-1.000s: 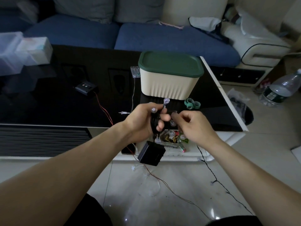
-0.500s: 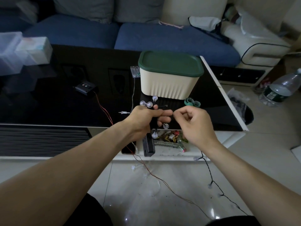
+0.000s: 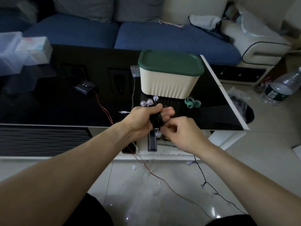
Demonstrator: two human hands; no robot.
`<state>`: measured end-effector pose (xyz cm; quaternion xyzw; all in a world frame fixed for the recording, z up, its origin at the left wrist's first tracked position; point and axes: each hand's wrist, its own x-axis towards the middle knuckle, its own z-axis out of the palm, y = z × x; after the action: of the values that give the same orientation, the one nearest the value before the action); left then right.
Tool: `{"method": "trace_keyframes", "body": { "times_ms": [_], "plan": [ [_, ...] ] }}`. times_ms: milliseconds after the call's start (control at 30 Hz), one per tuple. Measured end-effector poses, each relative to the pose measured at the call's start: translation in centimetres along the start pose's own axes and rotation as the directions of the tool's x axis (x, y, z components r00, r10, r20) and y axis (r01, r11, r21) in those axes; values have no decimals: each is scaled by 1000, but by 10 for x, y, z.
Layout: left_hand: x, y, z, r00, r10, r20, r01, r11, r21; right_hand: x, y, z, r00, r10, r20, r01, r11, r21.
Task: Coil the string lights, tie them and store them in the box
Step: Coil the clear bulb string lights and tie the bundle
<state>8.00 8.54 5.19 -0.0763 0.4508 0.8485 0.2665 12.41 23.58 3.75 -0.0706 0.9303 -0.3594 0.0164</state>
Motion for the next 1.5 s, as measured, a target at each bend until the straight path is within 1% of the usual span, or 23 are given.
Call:
{"method": "trace_keyframes", "body": {
  "times_ms": [100,167,200,267,333,400,467,500,567,633,700,800,900,967,1033,1133,1200,1233,1300,1367,1433,1500],
  "plan": [
    [0,-1,0,1000,1,6,-1,997,71,-2,-1,1,994,-67,88,75,993,-91],
    [2,-1,-1,1000,10,10,-11,990,144,-4,-2,0,976,-73,204,106,982,-154],
    [2,-2,-1,1000,10,5,-11,984,179,-5,-2,-1,959,-59,276,116,974,-196],
    [2,-5,1,1000,1,-9,2,960,281,-7,-1,-2,909,29,417,92,960,-266],
    [-2,-11,5,1000,-1,-1,1,919,395,-10,-2,-2,860,93,501,88,941,-327],
    [-1,-16,5,1000,3,-12,4,843,538,-10,-4,-4,861,89,500,96,938,-333],
    [-1,-18,2,1000,-7,6,0,718,696,-11,-6,-10,896,43,441,93,955,-281],
    [-2,-18,0,1000,-18,24,-6,664,748,-11,-7,-14,914,19,406,86,967,-238],
    [-4,-17,-2,997,-73,35,17,617,787,-13,-14,-23,934,-21,356,69,990,-122],
    [-5,-17,-3,984,-173,47,69,608,791,-15,-18,-31,948,-69,311,74,997,-6],
    [-6,-16,-4,953,-295,71,123,591,798,-16,-19,-37,950,-112,290,92,992,80],
    [-7,-12,-5,887,-437,148,169,605,778,-13,-10,-44,965,-130,229,106,987,117],
    [-7,-6,-6,837,-503,216,179,625,760,-10,0,-44,987,-108,117,92,986,137],
    [-10,-1,-5,831,-485,271,128,642,756,-7,7,-44,994,-91,62,83,989,118],
    [-17,3,-1,846,-440,302,80,664,744,-4,12,-44,998,-52,41,49,996,72],
    [-20,1,3,899,-338,277,26,673,739,-2,16,-43,1000,15,23,-16,999,29],
    [-17,-2,4,916,-294,272,27,722,691,-3,14,-40,999,30,-18,-29,999,24],
    [-15,-3,3,917,-289,275,36,746,665,-3,13,-40,999,34,-13,-33,999,36],
    [-13,-4,3,922,-284,265,62,781,621,-3,14,-40,998,36,55,-41,994,99],
    [-10,-6,2,943,-254,214,96,825,557,-3,15,-41,992,31,123,-52,984,172],
    [-8,-5,1,965,-218,147,129,880,457,-4,15,-41,985,46,164,-83,970,228],
    [-6,-2,-1,981,-178,75,146,938,315,-5,12,-40,976,79,202,-135,950,283]
  ]
}}
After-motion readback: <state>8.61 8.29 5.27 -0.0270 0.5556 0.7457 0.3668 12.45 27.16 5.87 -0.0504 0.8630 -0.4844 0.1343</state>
